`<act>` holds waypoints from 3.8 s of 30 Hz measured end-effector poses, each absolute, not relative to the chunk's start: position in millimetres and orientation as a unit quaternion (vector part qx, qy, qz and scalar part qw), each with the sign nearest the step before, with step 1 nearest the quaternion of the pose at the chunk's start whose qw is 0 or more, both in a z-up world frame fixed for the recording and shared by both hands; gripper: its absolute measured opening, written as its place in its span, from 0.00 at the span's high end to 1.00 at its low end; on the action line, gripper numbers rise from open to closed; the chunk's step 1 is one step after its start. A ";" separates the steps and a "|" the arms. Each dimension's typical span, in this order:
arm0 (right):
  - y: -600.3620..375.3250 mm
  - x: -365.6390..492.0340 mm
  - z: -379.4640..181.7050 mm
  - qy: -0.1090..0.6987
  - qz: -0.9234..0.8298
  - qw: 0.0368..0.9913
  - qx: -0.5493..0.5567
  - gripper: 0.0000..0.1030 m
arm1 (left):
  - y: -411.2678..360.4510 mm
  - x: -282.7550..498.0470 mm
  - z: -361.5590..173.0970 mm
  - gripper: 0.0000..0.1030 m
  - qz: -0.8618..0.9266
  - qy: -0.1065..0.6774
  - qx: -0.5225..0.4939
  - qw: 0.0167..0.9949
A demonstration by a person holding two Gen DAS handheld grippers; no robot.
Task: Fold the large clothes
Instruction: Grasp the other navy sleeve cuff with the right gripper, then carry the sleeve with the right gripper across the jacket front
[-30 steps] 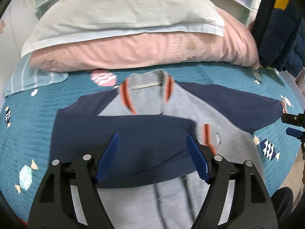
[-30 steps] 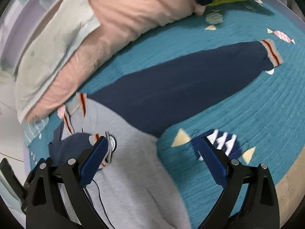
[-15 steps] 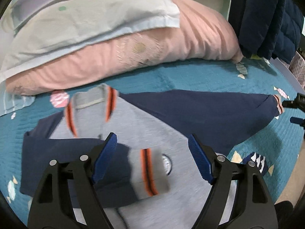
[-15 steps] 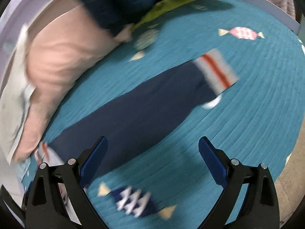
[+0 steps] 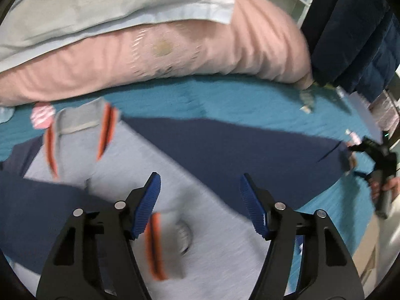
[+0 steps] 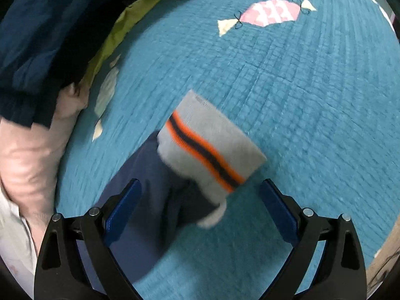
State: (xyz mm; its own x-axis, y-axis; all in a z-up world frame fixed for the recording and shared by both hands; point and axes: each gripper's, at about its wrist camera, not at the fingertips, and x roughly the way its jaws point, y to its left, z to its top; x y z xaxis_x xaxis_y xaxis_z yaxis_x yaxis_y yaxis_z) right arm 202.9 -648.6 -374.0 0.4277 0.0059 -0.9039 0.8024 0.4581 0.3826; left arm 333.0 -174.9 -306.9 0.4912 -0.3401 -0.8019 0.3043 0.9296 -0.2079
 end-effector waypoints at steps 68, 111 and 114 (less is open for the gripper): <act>-358.8 239.0 -180.2 0.334 -0.078 0.889 0.303 0.88 | -198.7 346.1 -289.4 1.00 -0.164 0.489 -0.018 0.857; -45.6 297.4 -333.6 0.557 0.127 0.778 0.260 0.51 | 167.1 282.8 -285.9 0.88 0.055 0.502 -0.125 0.854; -74.5 282.1 -318.6 0.536 0.106 0.791 0.275 0.41 | 163.0 285.6 -287.5 0.77 0.043 0.504 -0.134 0.852</act>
State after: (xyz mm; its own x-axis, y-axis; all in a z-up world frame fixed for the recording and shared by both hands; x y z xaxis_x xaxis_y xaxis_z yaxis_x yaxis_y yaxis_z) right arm 282.1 -74.5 -318.6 0.4030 0.4618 -0.7902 0.1279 0.8265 0.5482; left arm 285.6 163.0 -287.5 0.4882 -0.0615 -0.8706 -0.2085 0.9604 -0.1848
